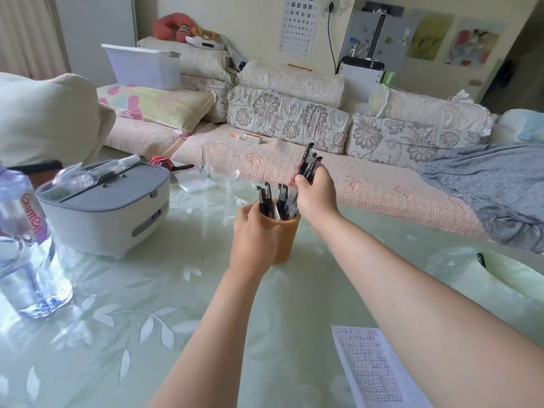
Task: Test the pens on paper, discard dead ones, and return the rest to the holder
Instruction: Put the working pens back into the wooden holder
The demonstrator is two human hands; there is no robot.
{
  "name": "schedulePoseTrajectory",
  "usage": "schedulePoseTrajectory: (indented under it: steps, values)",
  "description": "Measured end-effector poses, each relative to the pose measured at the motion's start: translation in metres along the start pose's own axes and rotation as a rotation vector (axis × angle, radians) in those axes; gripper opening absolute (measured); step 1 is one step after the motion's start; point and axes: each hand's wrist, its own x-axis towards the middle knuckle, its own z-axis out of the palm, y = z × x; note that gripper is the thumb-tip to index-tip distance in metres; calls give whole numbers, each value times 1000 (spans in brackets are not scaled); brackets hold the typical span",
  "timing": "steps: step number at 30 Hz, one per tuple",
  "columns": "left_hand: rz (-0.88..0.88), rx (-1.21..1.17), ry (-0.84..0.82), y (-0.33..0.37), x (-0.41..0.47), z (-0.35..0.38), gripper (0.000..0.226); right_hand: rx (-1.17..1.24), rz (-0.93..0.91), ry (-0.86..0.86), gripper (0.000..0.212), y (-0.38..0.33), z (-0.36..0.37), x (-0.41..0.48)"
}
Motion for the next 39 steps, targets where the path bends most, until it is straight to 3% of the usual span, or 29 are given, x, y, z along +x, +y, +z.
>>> schedulePoseTrajectory:
  steps: [8,14,18,20,23,26,30,33,35,37,39]
  values:
    - [44,-7,8,-6,2,-2,48,-465,-46,-132,19,32,4,-13]
    - [-7,-69,43,-1,-1,-3,62,-353,64,-226,38,43,1,-15]
    - [-18,-80,60,-1,1,-2,62,-181,-92,-178,69,43,-3,-19]
    - [-21,-78,63,-1,1,-2,63,-205,-199,-197,77,40,-6,-17]
    - [-19,-86,57,-2,1,-2,63,-378,-358,-305,65,30,-4,-11]
    - [-15,-93,53,-1,1,-3,62,-487,-443,-247,35,30,3,-3]
    - [-17,-90,46,-1,0,-4,62,-526,-351,-145,22,36,5,1]
    - [-21,-91,40,0,0,-5,62,-412,-275,-210,53,33,8,-1]
    - [-26,-95,34,0,0,-6,63,-266,-101,-221,74,30,12,0]
    - [-29,-98,27,1,0,-6,63,-167,46,-215,64,30,16,5]
    - [-24,-102,25,1,0,-7,62,-171,55,-200,39,30,18,9]
